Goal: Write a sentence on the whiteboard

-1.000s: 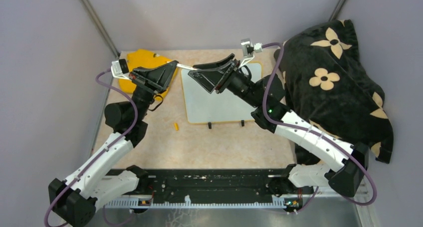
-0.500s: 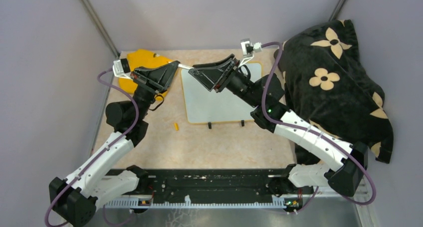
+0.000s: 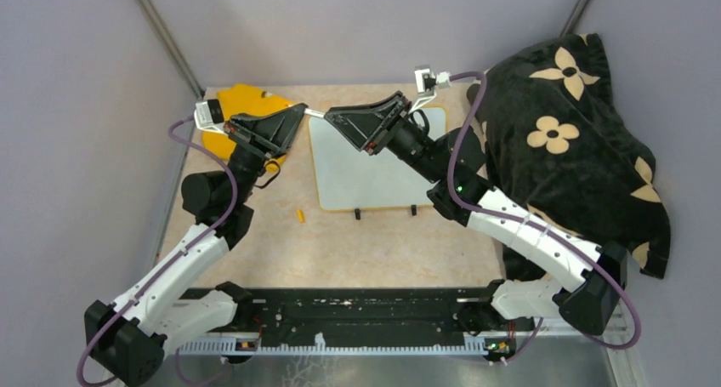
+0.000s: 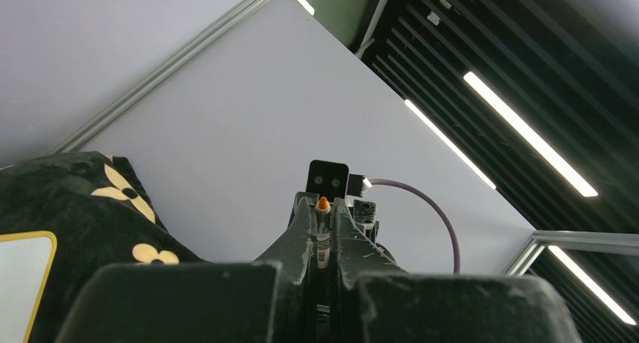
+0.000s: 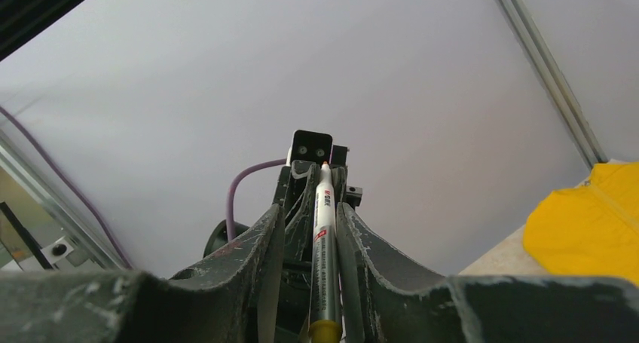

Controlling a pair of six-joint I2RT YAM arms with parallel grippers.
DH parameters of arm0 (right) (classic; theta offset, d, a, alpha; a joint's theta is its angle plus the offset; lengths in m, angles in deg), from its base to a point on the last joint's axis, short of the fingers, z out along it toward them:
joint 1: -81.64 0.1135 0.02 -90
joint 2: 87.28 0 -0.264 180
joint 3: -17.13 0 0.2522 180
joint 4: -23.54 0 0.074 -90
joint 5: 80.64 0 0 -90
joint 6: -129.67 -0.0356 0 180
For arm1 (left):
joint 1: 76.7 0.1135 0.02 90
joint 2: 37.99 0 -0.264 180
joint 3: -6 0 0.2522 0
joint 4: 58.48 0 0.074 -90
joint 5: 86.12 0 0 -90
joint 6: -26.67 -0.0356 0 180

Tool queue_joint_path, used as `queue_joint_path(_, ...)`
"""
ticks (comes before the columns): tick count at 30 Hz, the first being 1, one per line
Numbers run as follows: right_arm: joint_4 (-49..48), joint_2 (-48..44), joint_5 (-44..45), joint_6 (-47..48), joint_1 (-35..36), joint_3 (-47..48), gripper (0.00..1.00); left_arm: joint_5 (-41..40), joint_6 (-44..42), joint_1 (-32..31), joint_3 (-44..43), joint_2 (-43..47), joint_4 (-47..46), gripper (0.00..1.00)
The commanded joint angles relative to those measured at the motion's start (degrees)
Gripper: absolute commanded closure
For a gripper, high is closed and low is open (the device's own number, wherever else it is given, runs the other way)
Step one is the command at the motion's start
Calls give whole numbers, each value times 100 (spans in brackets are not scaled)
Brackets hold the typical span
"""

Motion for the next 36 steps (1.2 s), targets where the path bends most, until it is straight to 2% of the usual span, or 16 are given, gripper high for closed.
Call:
queue_joint_path(1,-354,-15,15,-86,-41,144,69,13,30,-25,-25,-25,-184,100)
queue_joint_path(5,-346,38,-52,-117,-41,157,66,-14,29,-35,-55,-50,-179,100)
queue_joint_path(14,-165,56,-64,-127,-38,184,64,-23,-63,-37,-151,-50,-166,100)
queue_joint_path(33,-111,57,-61,-120,-40,167,87,-14,-95,-39,-139,-46,-134,100)
queue_joint_path(36,-92,54,-75,-118,-41,166,84,-8,-117,-39,-154,-42,-118,100)
